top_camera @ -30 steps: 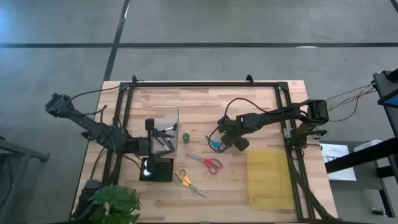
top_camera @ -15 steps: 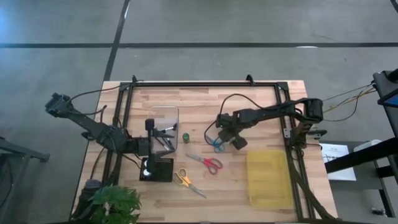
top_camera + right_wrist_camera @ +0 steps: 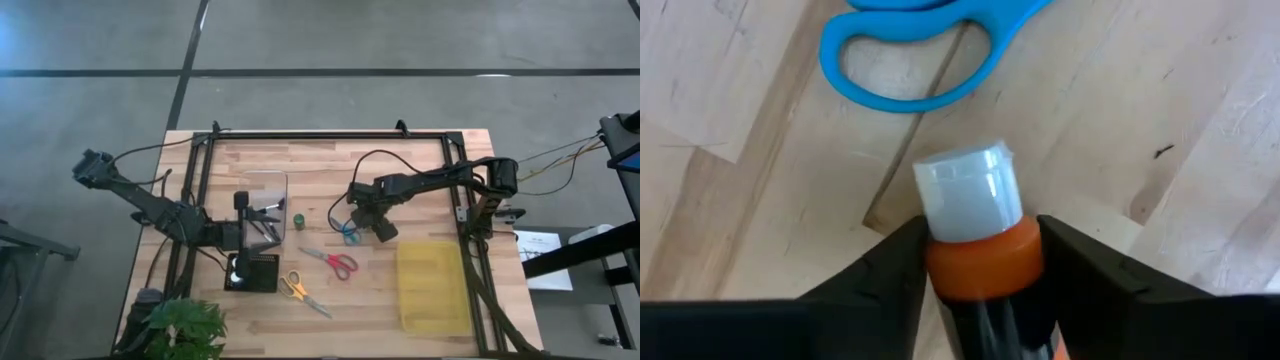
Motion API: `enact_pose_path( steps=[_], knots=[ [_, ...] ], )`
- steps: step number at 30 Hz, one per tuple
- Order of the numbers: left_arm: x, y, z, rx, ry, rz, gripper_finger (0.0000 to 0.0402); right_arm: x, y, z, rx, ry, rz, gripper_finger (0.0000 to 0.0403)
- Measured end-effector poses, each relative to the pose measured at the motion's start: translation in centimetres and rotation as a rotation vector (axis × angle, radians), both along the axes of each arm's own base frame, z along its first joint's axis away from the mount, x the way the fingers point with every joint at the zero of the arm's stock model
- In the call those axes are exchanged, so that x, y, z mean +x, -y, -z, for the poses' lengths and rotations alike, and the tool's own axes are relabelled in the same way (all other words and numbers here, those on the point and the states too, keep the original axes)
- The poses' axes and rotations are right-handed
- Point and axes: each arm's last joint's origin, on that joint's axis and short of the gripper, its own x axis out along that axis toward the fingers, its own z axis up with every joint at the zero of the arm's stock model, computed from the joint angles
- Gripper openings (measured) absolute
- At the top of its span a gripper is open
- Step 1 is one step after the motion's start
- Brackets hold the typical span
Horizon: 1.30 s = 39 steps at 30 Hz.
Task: Pick & Place Paint Supplies
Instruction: Put the orange paint bottle into the black basket
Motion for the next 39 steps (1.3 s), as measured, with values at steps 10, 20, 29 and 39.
enact_pose_path(
  steps=[10, 20, 29, 39],
  knots=[
    [0.0, -0.1, 0.3, 0.016, -0.027, -0.003, 0.0246, 0.1, 0.0, -0.5, 0.018, 0.023, 0.052, 0.0164],
    [1.9, 0.7, 2.8, 0.215, -0.151, 0.007, 0.0246, 1.8, -0.6, -6.7, 0.118, 0.239, 0.085, 0.0169],
    [6.2, 1.3, 3.5, 0.312, -0.186, -0.027, 0.0246, 3.9, -1.9, -12.2, 0.274, 0.41, 0.064, 0.017],
    [10.5, 3.0, 3.8, 0.36, -0.255, -0.042, 0.0246, 4.7, -3.2, -15.1, 0.409, 0.469, 0.041, 0.017]
  ],
)
